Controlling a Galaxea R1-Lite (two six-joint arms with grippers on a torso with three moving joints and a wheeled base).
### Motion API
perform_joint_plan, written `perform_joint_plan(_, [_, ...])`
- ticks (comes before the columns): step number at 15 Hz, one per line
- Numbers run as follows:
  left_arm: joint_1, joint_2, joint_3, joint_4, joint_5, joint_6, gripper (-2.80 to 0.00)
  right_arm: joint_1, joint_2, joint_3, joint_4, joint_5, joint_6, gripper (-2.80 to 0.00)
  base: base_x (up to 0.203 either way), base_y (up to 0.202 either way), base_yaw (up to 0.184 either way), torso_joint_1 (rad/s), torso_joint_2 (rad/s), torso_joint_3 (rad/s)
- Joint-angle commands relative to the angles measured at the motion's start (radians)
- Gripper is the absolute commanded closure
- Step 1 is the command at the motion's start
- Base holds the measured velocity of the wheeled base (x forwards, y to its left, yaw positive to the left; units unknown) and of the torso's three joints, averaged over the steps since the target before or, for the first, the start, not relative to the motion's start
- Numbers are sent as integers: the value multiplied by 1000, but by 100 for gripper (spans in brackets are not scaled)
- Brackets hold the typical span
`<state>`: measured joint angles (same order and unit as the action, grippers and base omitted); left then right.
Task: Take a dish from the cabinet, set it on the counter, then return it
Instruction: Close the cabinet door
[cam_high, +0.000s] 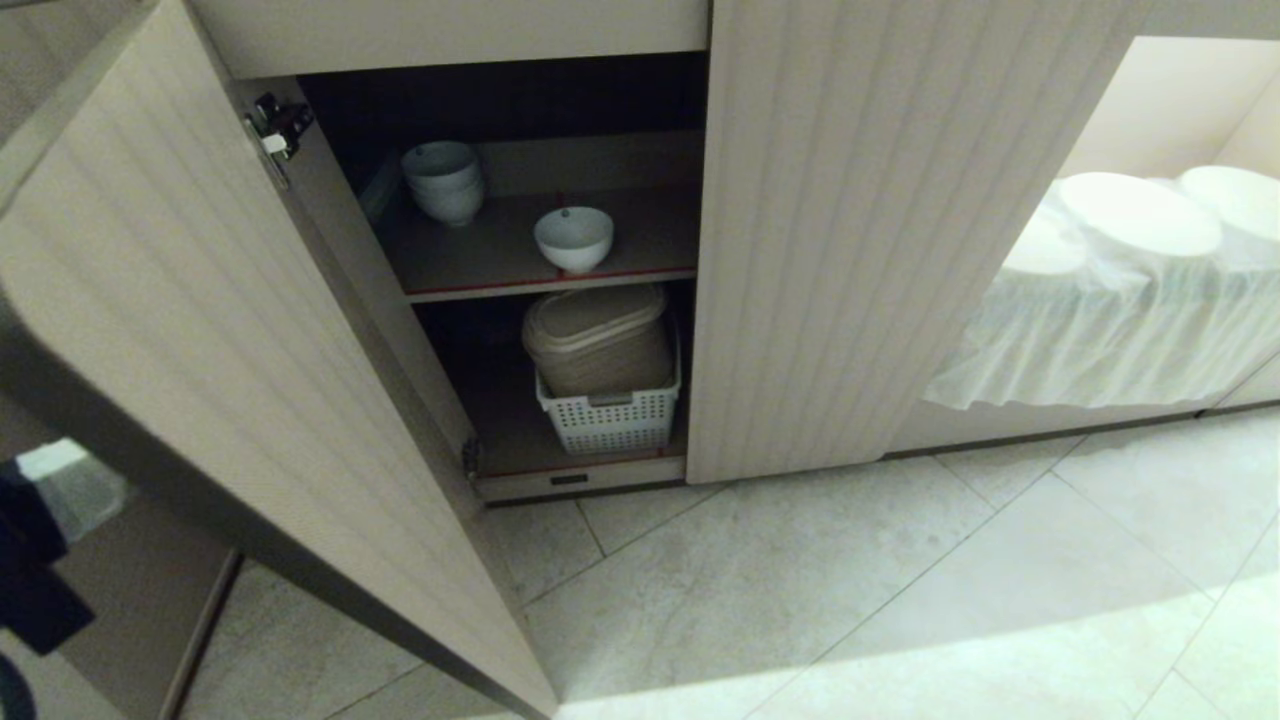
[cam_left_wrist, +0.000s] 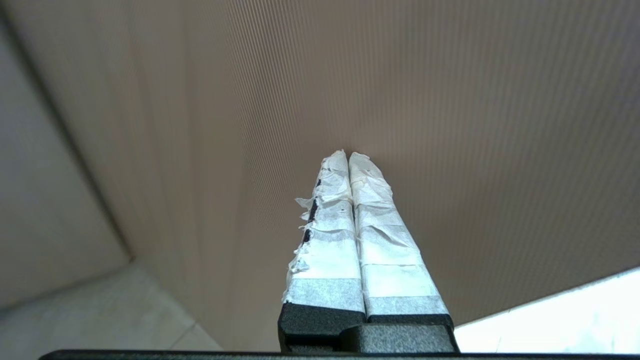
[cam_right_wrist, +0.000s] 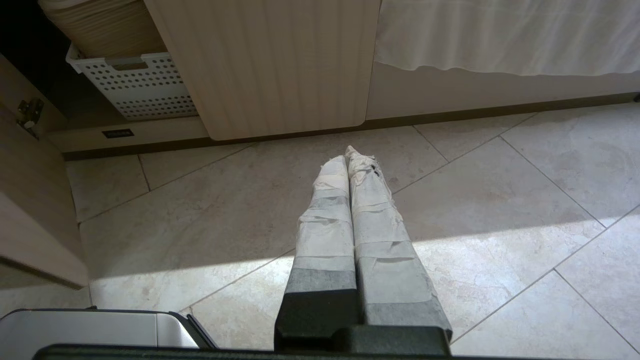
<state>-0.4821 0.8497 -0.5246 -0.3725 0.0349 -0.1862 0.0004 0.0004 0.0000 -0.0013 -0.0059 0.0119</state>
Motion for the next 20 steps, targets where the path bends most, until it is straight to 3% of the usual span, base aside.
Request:
perform_joint_plan(1, [-29,160,-63,-47,5,-1,0,0,0,0,0,0,-1,0,0,0,0,0,0,0])
perform_joint_plan(7, [-64,448,-269,-183,43,7,0,0,0,0,0,0,-1,0,0,0,0,0,0,0])
perform_joint_plan(15, [-103,823,-682,-246,265,11,0,1,0,0,0,0,-1,0,0,0,0,0,0,0])
perform_joint_plan(20, [-110,959,-910,-253,370,76,0,1,0,0,0,0,-1,0,0,0,0,0,0,0])
